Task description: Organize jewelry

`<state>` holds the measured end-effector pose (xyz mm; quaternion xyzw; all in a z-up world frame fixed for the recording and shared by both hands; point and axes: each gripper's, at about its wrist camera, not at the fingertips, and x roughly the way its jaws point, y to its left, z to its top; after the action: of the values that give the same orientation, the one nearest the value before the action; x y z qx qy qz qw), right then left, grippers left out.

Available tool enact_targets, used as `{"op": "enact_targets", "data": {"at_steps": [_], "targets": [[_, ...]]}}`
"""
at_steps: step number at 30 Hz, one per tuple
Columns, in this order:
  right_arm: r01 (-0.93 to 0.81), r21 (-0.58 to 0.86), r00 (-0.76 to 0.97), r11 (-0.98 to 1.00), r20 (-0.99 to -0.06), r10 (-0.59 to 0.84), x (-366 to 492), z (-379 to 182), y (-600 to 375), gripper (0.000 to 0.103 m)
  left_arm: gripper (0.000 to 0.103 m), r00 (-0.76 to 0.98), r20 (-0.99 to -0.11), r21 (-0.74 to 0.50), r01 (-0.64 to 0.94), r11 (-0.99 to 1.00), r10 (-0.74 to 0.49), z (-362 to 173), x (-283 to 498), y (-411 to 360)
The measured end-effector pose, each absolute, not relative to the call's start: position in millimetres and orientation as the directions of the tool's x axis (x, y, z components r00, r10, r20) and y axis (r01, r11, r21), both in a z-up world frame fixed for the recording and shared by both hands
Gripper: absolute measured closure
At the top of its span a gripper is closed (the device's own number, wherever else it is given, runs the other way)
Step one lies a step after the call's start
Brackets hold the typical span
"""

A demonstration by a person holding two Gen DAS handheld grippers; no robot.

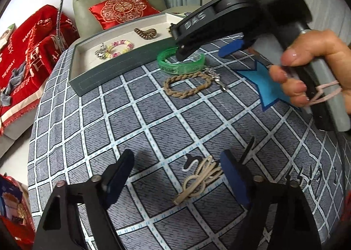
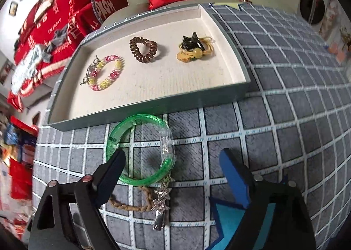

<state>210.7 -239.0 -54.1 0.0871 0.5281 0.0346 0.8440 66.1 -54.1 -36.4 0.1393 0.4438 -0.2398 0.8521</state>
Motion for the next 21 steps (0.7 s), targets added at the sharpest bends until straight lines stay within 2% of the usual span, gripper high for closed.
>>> {"op": "enact_targets", "data": {"at_steps": [2,7,10,12,14,15,17,18,21], "targets": [[0.011,0.135,0.439,0.991,-0.891,0.116,212,-54,-233,0.028,0.016,0.481,-0.828,0.023,0.544,0.839,-0.289,-36,64,-57],[-0.045,0.023,0.439,0.999,-0.897,0.041,212,-54,-217,0.046,0.032,0.468,-0.829,0.019,0.569,0.822,-0.305,-33,56,-62],[-0.065,-0.008,0.447,0.998,-0.894,0.022,210,-53,-211,0.064,0.042,0.454,-0.831,0.003,0.584,0.812,-0.323,-32,55,-64],[-0.065,-0.006,0.447,0.998,-0.894,0.024,209,-52,-210,0.081,0.053,0.451,-0.829,0.004,0.596,0.803,-0.331,-31,52,-65],[-0.059,-0.011,0.449,0.998,-0.894,0.017,209,-51,-210,0.086,0.054,0.455,-0.827,0.010,0.600,0.800,-0.331,-30,49,-66],[-0.054,-0.008,0.451,0.998,-0.892,0.018,208,-51,-211,0.088,0.065,0.451,-0.826,0.001,0.601,0.799,-0.339,-30,49,-65],[-0.041,0.003,0.455,0.999,-0.890,0.021,206,-51,-214,0.089,0.069,0.452,-0.824,-0.002,0.599,0.801,-0.340,-29,48,-63],[-0.035,0.008,0.458,0.999,-0.889,0.023,206,-51,-216,0.089,0.078,0.456,-0.823,-0.003,0.594,0.804,-0.340,-29,48,-62],[-0.014,0.043,0.466,0.999,-0.883,0.045,201,-48,-222,0.089,0.078,0.443,-0.823,-0.040,0.580,0.814,-0.356,-27,49,-55]]}}
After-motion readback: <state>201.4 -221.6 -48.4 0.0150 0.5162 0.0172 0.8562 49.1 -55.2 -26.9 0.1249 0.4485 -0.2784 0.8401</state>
